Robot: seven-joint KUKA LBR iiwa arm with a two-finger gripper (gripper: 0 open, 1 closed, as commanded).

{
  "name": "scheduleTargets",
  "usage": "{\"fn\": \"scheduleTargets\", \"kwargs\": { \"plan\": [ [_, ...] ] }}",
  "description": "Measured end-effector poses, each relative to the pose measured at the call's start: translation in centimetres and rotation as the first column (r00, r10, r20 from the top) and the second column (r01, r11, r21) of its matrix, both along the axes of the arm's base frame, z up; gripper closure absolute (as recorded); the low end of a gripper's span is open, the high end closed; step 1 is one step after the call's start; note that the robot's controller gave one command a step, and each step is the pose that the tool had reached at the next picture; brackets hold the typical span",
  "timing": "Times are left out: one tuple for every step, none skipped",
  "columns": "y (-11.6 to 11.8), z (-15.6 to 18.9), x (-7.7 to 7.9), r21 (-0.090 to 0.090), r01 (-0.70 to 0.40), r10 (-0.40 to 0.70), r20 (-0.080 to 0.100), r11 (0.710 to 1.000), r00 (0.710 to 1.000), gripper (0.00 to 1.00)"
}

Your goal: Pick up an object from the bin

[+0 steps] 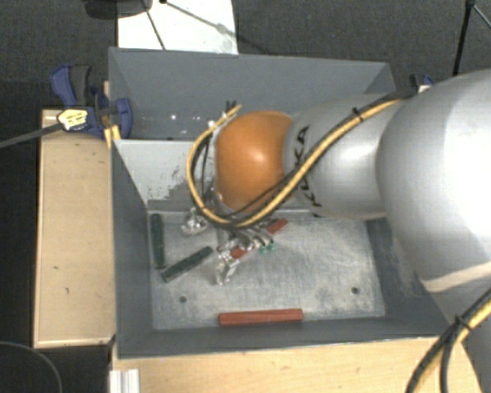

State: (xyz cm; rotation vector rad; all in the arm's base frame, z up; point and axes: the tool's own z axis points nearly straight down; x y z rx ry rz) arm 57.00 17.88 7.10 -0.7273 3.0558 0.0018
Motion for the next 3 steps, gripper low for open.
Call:
{"fn": "scheduleTargets", "kwargs": {
  "plan": [
    [0.0, 0.2, 0.1, 0.001, 0.005, -0.005, 0.002, 1.000, 1.000, 1.00],
    [0.0, 0.2, 0.1, 0.001, 0.006, -0.006, 0.002, 1.000, 1.000, 1.00],
    [-0.1, 21.2, 0.1, 0.000, -0.019, 0.019, 0.001, 1.000, 1.000, 1.00]
  ]
}}
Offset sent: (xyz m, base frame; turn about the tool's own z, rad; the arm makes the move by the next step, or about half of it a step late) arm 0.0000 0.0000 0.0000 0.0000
